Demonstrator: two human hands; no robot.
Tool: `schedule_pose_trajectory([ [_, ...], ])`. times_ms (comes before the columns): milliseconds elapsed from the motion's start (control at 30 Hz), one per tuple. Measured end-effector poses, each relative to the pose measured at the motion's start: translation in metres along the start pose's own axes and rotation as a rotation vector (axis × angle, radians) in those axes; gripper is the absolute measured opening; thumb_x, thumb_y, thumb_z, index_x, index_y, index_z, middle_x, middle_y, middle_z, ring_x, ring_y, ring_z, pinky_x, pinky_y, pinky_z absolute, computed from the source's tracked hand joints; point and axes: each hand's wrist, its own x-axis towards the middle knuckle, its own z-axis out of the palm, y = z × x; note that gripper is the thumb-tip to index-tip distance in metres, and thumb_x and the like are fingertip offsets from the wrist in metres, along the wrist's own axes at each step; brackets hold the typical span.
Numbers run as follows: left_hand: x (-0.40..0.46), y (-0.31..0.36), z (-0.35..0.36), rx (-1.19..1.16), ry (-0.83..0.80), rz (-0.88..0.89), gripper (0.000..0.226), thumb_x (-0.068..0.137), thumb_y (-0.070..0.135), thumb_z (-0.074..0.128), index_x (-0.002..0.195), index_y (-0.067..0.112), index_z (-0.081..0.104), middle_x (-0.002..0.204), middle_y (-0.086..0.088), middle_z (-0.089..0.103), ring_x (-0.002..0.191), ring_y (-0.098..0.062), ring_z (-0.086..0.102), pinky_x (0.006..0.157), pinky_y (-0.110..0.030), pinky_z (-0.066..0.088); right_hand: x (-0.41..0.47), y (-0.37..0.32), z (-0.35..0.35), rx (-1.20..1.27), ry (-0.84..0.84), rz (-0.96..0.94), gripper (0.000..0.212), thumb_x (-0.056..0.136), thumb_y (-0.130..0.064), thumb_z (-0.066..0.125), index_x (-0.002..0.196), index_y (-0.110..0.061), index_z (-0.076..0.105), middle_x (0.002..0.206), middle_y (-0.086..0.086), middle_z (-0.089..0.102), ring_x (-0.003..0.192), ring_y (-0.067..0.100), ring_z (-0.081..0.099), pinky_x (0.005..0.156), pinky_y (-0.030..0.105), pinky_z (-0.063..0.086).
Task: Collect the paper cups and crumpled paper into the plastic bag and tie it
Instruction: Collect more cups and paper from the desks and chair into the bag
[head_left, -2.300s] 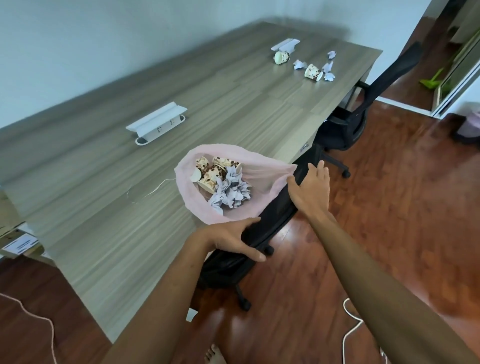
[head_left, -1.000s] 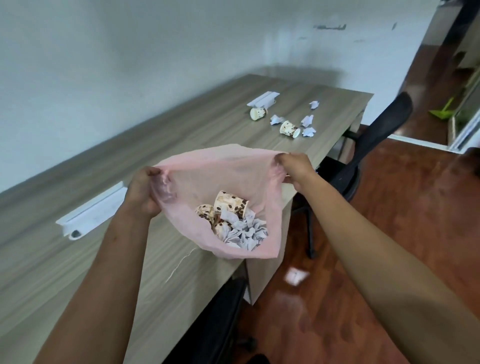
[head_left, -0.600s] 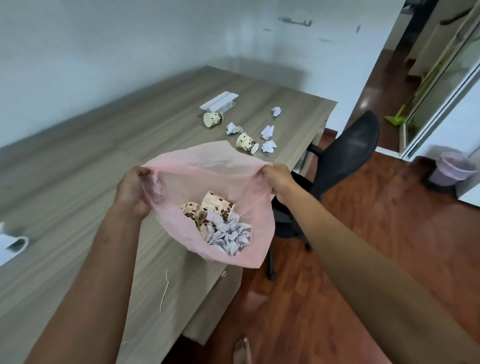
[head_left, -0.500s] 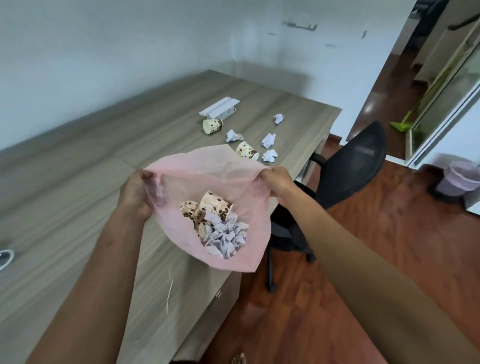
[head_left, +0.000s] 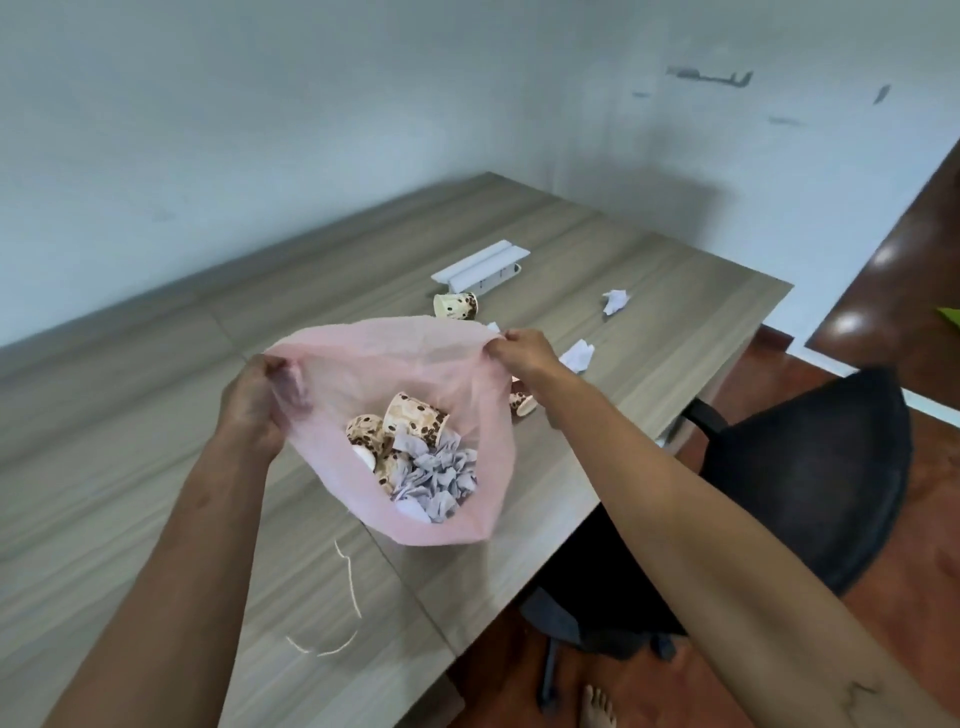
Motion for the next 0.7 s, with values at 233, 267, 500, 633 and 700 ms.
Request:
schedule_pose_trajectory([
  [233,-0.002,-0.017,0.033,0.161,0.192,0.108,0.017,0.089,0.015,0.058,0.073,0.014,0.065,0.053,0.002,0.061,0.039,-0.011,0.056,0.04,-0.021,0.048,0.091,-0.008,-0.055,-0.282,-0.536,0.011,0.036,0.083,-0.03,0.074,0.114,-0.014,0.065,0.106,0.003,0.066,0.097,0.019,0.06,0.078,0.031,0.051],
  [267,-0.003,-0.022,0.035,0.165,0.209,0.115,0.019,0.089,0.015,0.058,0.072,0.015,0.064,0.053,0.003,0.062,0.04,-0.01,0.057,0.04,-0.02,0.047,0.101,-0.004,-0.064,-0.217,-0.606,0.027,0.04,0.083,-0.031,0.075,0.118,-0.015,0.063,0.111,0.003,0.066,0.101,0.02,0.06,0.085,0.035,0.05],
  [500,-0.002,-0.031,0.055,0.138,0.194,0.163,0.017,0.094,0.013,0.055,0.08,0.015,0.063,0.053,0.005,0.062,0.043,-0.011,0.057,0.04,-0.022,0.048,0.165,0.047,-0.049,-0.466,-0.129,0.052,0.022,0.086,-0.02,0.065,0.066,-0.014,0.058,0.079,0.011,0.066,0.066,0.026,0.061,0.057,0.027,0.04],
  [633,0.007,-0.037,0.062,0.184,0.154,0.206,0.018,0.095,0.012,0.055,0.08,0.015,0.065,0.062,0.003,0.063,0.047,-0.008,0.055,0.041,-0.017,0.043,0.196,0.098,-0.033,-0.808,-0.201,0.011,0.03,0.084,-0.021,0.062,0.109,-0.004,0.062,0.111,0.017,0.068,0.109,0.035,0.063,0.072,0.027,0.038],
  [700,0.014,-0.04,0.059,0.185,0.163,0.207,0.02,0.095,0.01,0.056,0.078,0.015,0.066,0.062,0.005,0.063,0.051,-0.008,0.055,0.044,-0.018,0.044,0.193,0.112,-0.027,-0.714,-0.177,0.039,0.04,0.089,-0.029,0.055,0.122,-0.006,0.056,0.123,0.017,0.063,0.113,0.035,0.06,0.078,0.026,0.045],
])
